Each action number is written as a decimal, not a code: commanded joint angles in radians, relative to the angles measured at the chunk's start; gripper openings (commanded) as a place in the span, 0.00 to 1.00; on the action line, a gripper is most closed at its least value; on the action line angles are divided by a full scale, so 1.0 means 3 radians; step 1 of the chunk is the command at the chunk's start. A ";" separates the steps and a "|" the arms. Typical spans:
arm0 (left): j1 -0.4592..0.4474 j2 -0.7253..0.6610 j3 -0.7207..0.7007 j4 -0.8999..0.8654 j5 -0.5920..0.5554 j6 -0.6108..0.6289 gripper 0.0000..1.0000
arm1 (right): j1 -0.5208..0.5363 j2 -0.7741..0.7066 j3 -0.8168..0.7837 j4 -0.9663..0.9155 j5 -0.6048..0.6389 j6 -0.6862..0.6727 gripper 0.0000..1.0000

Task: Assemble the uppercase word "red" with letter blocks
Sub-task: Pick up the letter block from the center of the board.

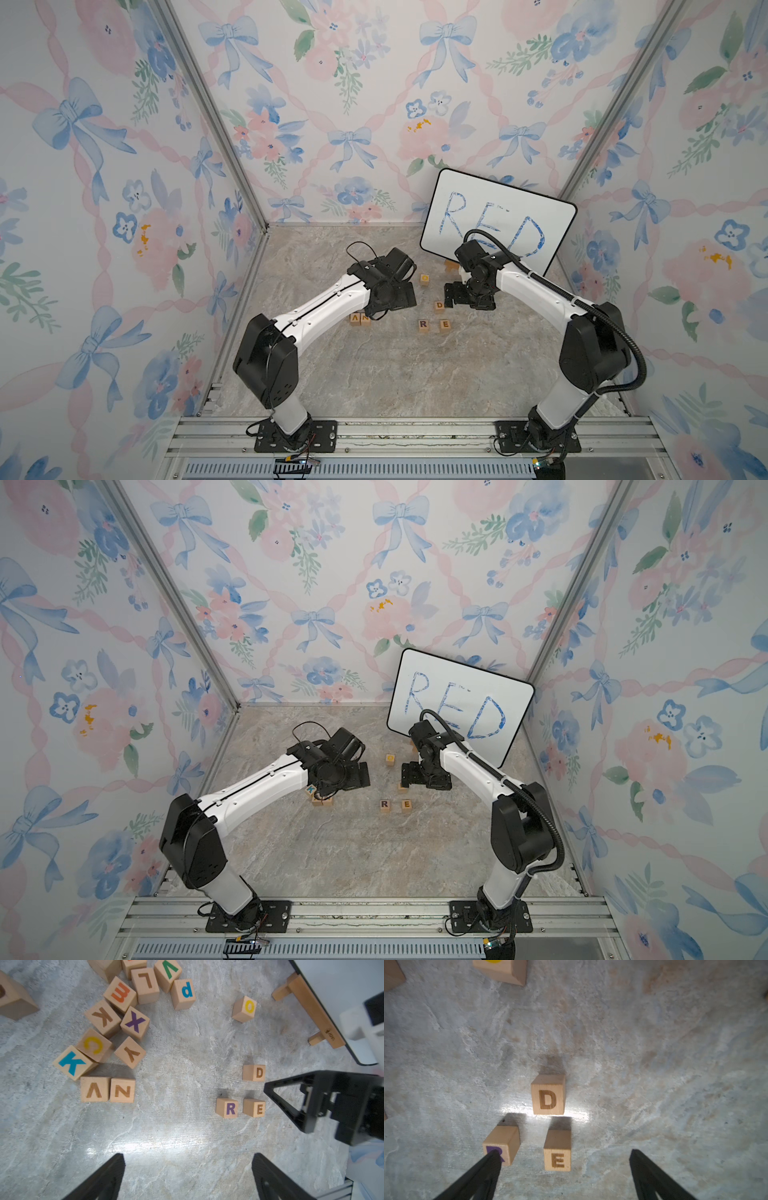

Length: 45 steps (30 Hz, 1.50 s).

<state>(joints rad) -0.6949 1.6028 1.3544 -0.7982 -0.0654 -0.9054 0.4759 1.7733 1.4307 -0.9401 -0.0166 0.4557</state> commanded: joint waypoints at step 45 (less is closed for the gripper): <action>0.0193 -0.1049 -0.0766 0.0630 0.0573 0.0431 0.98 | 0.0150 0.0914 0.0670 -0.0015 0.0091 -0.0045 0.16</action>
<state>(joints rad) -0.6441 1.2697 1.0973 -0.6361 0.0780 -0.8070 0.5369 2.1075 1.6375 -0.9085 0.0116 0.4599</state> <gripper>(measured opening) 0.980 0.280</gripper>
